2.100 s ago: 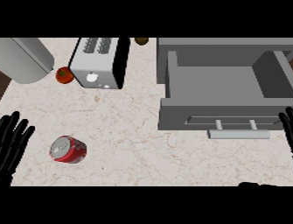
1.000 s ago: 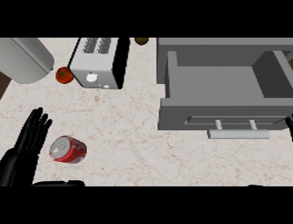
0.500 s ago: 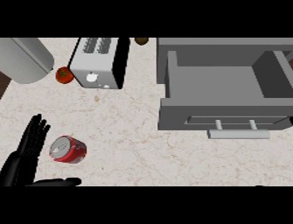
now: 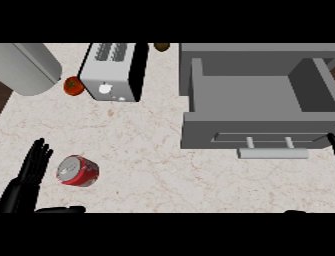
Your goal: Pick up the can, place it into the drawer and close the drawer
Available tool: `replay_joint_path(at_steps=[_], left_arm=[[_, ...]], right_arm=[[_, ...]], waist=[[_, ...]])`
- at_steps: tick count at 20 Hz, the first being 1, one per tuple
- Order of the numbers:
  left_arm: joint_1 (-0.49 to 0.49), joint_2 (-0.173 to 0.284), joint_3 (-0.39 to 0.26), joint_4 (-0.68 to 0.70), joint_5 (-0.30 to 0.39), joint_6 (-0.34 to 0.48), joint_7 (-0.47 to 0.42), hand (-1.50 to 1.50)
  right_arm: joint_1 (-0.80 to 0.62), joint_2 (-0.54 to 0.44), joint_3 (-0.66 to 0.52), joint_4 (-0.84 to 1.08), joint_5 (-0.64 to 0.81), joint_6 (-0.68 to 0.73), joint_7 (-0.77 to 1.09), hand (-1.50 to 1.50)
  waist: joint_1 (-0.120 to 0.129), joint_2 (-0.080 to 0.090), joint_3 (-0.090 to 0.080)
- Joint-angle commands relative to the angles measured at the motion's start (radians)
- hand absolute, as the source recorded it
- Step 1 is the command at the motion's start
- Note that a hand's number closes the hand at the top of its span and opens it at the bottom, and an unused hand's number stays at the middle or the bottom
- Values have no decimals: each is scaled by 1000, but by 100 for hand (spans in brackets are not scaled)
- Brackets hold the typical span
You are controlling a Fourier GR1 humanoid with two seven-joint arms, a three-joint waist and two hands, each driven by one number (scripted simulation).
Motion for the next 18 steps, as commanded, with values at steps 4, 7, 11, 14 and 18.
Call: replay_joint_path(at_steps=[4,7,11,14,18], left_arm=[[14,3,22,126,-18,-23,-140,-150],[-79,18,43,197,-6,-15,-95,-150],[-62,6,31,219,-38,4,-119,-150],[-66,43,83,302,3,-38,-183,-150],[-101,72,112,341,33,-59,-166,-150]], right_arm=[[-19,-4,-24,40,-5,15,-40,-150],[-24,6,-19,-60,-25,-5,56,-150],[-27,44,47,-39,61,-37,25,-150],[21,38,26,-50,39,-2,10,-150],[46,30,-22,-54,-3,17,0,-150]], waist=[[1,0,0],[-1,0,0],[0,0,0],[-1,0,0],[-2,0,0]])
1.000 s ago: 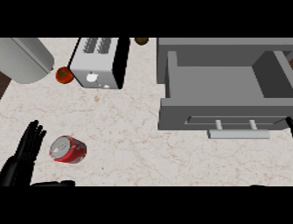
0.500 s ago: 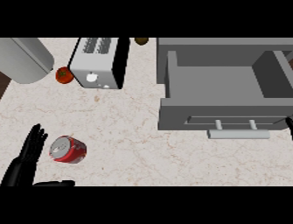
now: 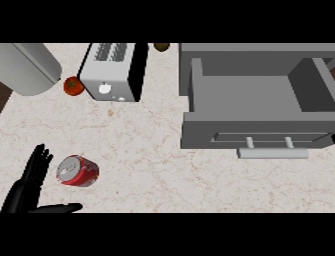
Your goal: Pick up the can, place it into the drawer and close the drawer
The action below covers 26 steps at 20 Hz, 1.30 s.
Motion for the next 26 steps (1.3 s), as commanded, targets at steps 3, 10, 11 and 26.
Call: replay_joint_path(at_steps=[3,10,11,26], left_arm=[[-59,13,5,106,-4,-4,-23,-150],[-74,-3,-14,106,-5,19,-27,-150],[-108,-24,-25,168,-39,67,-54,-150],[-189,-11,-60,196,-13,67,-17,-150]], right_arm=[[39,2,-31,-34,-37,39,-9,-150],[-17,30,34,-58,27,-25,60,-150],[-4,1,-23,-43,-44,29,37,-150],[13,30,46,-77,14,-8,61,-150]], waist=[[-1,0,0],[1,0,0],[-1,0,0],[-1,0,0]])
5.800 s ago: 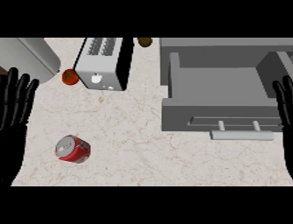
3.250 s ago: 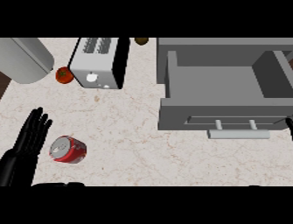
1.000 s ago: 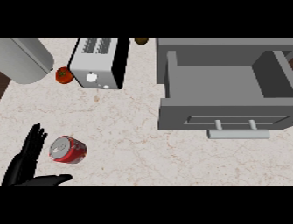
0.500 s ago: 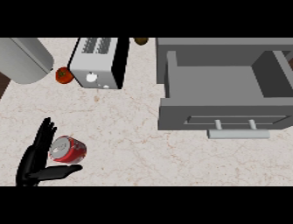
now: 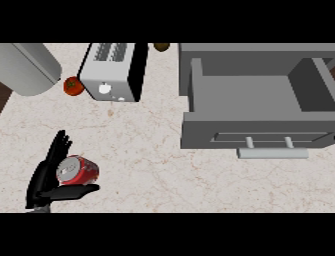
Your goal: Pick up the can, place it into the drawer and close the drawer
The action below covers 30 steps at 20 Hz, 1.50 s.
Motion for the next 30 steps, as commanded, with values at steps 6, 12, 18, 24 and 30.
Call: replay_joint_path(at_steps=[6,12,18,24,30], left_arm=[[-102,-25,-24,127,-2,0,-62,-150],[-102,-43,-28,153,25,-23,-114,150],[-112,-63,-65,-64,61,6,110,150],[-262,-33,60,156,94,103,10,150],[-291,-16,18,46,113,81,75,150]], right_arm=[[22,-18,-66,17,-64,43,-21,-150],[66,12,-11,-36,-42,19,-35,-150],[-51,-39,-87,-51,-85,-4,104,-150],[59,-4,-82,-93,-123,60,33,-150],[18,-11,-70,-38,-79,35,16,-150]], waist=[[-3,0,0],[-4,0,0],[2,0,0],[-9,1,-1],[-3,1,0]])
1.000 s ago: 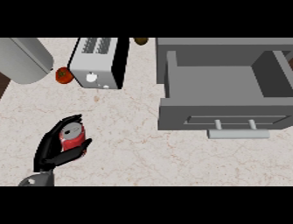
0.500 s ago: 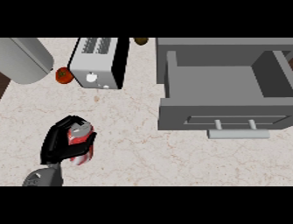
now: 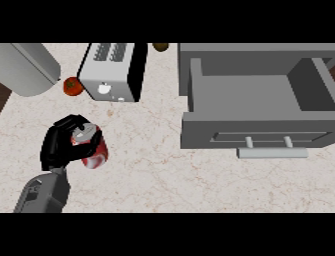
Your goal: Pick up the can, place it into the drawer and close the drawer
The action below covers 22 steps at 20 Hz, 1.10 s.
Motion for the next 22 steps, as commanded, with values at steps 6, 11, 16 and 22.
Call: replay_joint_path(at_steps=[6,11,16,22], left_arm=[[-36,-32,-110,-224,-19,41,197,150],[-93,-87,-215,-400,-96,154,340,150],[-146,-88,-307,-413,-91,229,412,150],[-361,-89,-321,-392,-112,257,581,150]], right_arm=[[-28,-14,-15,-19,-3,-6,49,-150],[-8,6,-7,-23,10,-7,6,-150],[0,-28,-62,-3,-60,17,2,-150],[-65,-4,-14,4,11,-39,29,-150]], waist=[[4,-1,0],[4,-3,1],[-1,-1,0],[1,0,0]])
